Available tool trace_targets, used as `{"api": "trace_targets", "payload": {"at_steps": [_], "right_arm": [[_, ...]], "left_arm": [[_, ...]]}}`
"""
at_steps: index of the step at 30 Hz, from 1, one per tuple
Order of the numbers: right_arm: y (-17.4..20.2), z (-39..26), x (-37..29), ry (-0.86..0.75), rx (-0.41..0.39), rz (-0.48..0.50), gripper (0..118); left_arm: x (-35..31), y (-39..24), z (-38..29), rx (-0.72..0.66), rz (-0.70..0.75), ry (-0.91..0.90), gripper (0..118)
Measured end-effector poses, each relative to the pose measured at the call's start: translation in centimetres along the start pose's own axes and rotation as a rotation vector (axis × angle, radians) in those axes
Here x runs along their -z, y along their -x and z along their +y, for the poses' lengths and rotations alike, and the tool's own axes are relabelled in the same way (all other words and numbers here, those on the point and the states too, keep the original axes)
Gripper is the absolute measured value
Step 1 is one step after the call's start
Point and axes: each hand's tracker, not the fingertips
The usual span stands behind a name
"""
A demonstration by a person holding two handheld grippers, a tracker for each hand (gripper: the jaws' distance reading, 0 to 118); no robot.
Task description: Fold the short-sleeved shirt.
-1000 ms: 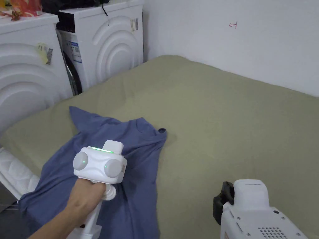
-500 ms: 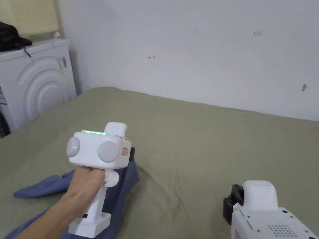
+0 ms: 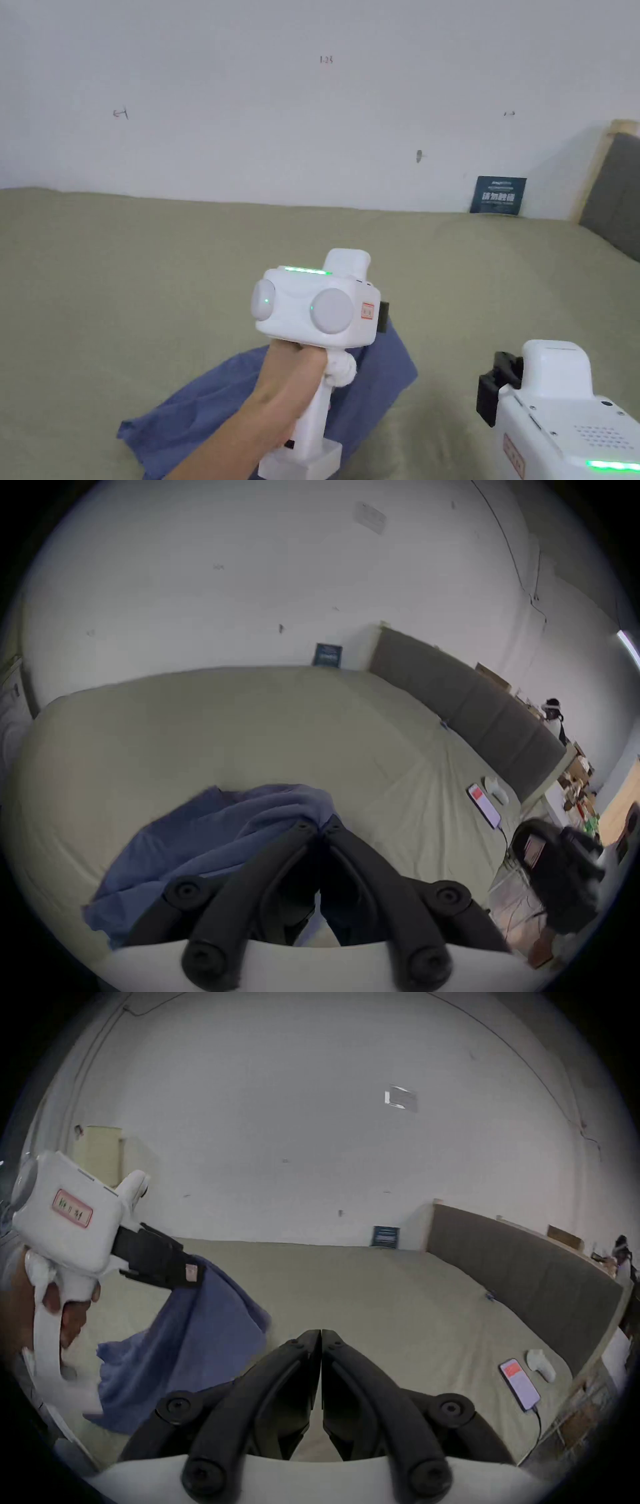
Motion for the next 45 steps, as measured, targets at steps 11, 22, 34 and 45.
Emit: {"api": "trace_targets", "payload": {"at_steps": [11, 22, 34, 45], "right_arm": [[-2.2, -4.3, 3.7, 0.110, 0.036, -0.053, 6], [-1.3, -4.9, 3.1, 0.129, 0.036, -0.039, 6], [2.7, -5.2, -3.6, 0.059, 0.019, 0.063, 6], [5.3, -6.9, -6.2, 0.070, 0.011, 0.130, 6]], "left_arm": [[10.9, -0.9, -9.1, -0.025, -0.001, 0.256, 4], [4.7, 1.5, -9.1, 0.008, 0.109, 0.087, 94], [-19.5, 8.0, -16.6, -0.038, 0.472, -0.187, 0], [-26.0, 11.3, -20.9, -0.171, 0.571, -0.166, 0]]}}
